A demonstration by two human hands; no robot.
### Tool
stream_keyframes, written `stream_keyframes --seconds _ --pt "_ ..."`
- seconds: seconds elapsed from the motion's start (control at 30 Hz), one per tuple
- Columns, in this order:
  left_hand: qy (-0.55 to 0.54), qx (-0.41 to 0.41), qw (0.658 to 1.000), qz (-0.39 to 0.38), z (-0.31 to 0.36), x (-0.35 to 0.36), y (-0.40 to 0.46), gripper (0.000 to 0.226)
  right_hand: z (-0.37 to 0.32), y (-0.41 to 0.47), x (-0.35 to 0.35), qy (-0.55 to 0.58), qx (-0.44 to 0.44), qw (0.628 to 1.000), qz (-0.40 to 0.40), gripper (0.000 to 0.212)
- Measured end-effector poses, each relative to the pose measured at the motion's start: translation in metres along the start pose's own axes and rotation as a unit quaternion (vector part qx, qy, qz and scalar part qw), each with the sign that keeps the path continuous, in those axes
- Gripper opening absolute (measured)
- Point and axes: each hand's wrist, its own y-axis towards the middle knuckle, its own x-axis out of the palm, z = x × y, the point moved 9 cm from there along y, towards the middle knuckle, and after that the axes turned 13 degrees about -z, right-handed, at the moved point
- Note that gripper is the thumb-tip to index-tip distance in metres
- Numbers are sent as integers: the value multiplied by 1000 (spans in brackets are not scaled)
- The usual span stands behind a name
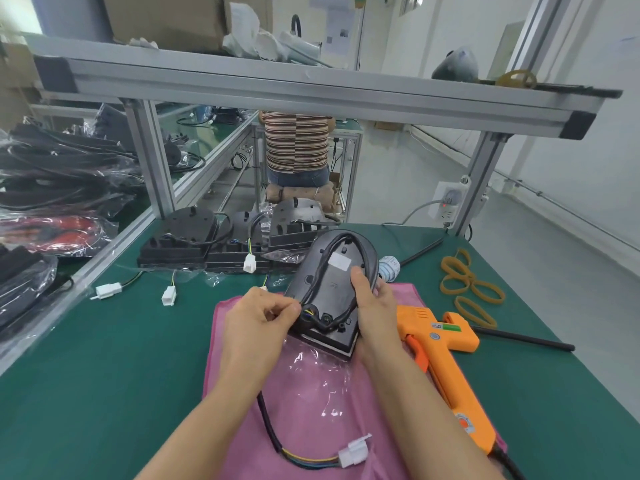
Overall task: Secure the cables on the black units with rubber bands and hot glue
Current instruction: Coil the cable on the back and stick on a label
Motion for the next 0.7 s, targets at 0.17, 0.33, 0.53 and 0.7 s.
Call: stream_keyframes --seconds 0.17,0.33,0.53,0.7 --pt "-91 -126 988 -3 -29 -5 6 26 6 -3 1 -3 16 1000 -19 39" --pt "-327 -211 915 -106 -47 20 9 44 5 -6 14 25 35 996 -80 37" --pt "-223 -188 929 -227 -44 28 15 57 13 -13 29 -27 56 987 -150 40" --pt "-281 -154 923 -214 -49 35 12 62 10 -9 25 -111 88 980 -141 67"
